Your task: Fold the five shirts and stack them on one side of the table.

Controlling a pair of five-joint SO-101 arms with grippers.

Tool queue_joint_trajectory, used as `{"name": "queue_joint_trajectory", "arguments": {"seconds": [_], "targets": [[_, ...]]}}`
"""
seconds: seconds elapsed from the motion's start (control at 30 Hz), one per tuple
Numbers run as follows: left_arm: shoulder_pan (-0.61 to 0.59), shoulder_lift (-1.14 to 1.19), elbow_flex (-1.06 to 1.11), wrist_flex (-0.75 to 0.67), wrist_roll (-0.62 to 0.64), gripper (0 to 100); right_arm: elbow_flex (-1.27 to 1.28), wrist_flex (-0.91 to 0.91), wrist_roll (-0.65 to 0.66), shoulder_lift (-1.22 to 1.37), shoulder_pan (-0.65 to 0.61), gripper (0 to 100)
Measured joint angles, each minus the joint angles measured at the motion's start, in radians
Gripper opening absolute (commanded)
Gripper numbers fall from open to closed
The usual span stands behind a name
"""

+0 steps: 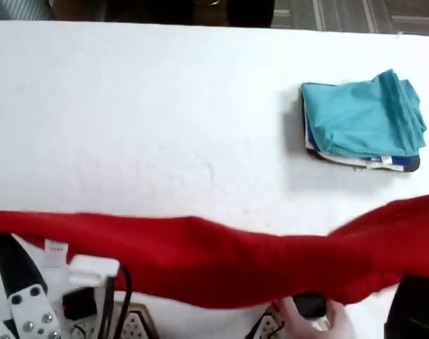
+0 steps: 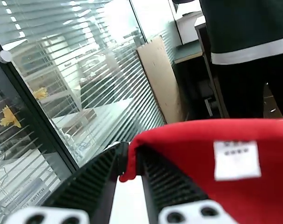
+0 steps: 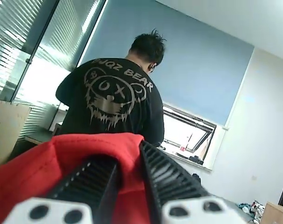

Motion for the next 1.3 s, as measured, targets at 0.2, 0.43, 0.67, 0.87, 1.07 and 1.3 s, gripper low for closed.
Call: {"name": "queue_joint_trajectory", "arguments": {"seconds": [0.2, 0.43, 0.67, 0.87, 1.07, 1.3], "targets": [[0.003, 0.0, 0.055, -0.008, 0.0, 3, 0.124, 0.0, 0.0, 0.002, -0.048, 1.9], [0.005, 0.104, 0.235, -0.14, 0.023, 3, 0.377, -0.074, -0.002, 0.12, -0.161, 1.9], [0.005, 0.275, 0.339, -0.29, 0.04, 3, 0.698, -0.287, -0.051, 0.244, -0.163, 1.9], [0.006, 0.476, 0.404, -0.416, 0.04, 3, 1.014, -0.531, -0.055, 0.334, -0.163, 1.9], [0.005, 0.741, 0.407, -0.574, 0.04, 3, 1.175, -0.784, -0.055, 0.48, -0.163, 1.9], [0.026, 1.062, 0.364, -0.717, -0.002, 3, 1.099, -0.968, -0.02, 0.735, -0.161, 1.9]]}}
